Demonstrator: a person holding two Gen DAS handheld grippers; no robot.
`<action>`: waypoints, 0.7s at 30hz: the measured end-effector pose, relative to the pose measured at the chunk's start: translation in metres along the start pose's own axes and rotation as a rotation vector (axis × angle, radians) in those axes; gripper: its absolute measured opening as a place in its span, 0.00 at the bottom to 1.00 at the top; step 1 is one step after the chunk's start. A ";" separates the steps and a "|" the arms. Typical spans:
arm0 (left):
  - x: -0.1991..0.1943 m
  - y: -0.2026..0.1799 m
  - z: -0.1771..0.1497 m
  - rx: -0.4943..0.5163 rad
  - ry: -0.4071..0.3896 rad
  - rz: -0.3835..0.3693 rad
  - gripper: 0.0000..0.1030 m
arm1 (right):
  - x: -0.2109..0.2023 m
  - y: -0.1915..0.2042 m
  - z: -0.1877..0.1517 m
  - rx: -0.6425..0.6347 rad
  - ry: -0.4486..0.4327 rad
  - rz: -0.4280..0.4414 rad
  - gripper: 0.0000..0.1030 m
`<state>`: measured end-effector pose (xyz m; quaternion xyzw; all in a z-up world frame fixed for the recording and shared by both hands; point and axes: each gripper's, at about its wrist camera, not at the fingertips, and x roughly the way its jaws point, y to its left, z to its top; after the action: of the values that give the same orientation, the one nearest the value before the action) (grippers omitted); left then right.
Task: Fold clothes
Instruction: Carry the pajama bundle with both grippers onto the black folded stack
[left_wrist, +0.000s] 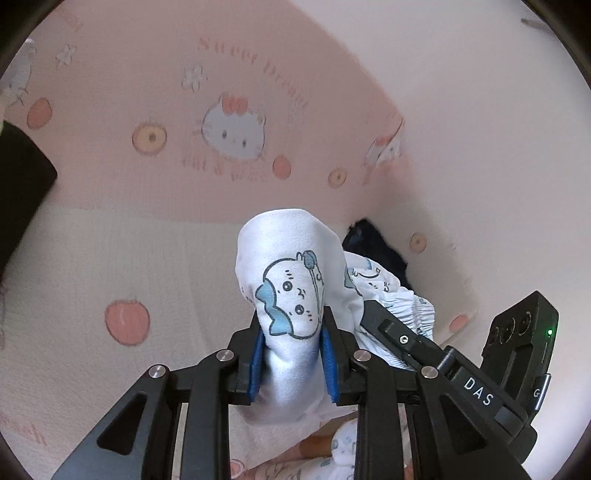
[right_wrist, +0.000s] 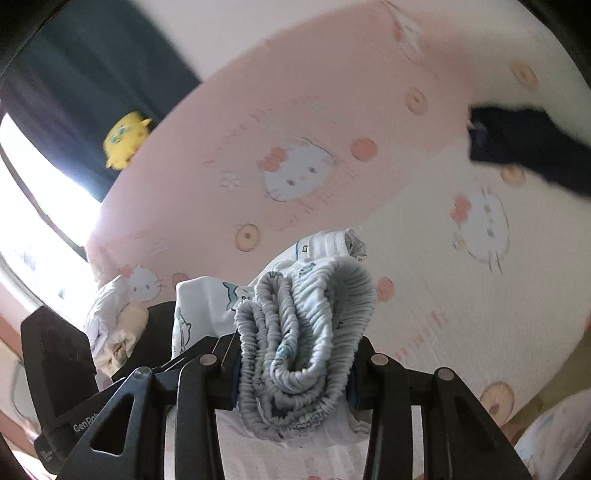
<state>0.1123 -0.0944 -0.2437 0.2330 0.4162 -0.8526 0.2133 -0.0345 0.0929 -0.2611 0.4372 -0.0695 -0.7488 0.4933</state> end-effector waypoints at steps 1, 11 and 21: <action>-0.007 0.002 0.004 0.000 -0.018 0.000 0.23 | -0.001 0.010 0.003 -0.023 -0.002 -0.003 0.38; -0.086 0.037 0.049 -0.031 -0.196 0.013 0.23 | 0.013 0.112 0.022 -0.208 -0.007 0.079 0.38; -0.185 0.072 0.120 -0.012 -0.374 0.105 0.23 | 0.042 0.234 0.053 -0.373 0.024 0.222 0.38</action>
<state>0.2744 -0.2004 -0.1164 0.0907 0.3616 -0.8664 0.3322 0.0801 -0.0761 -0.1279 0.3368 0.0284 -0.6845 0.6460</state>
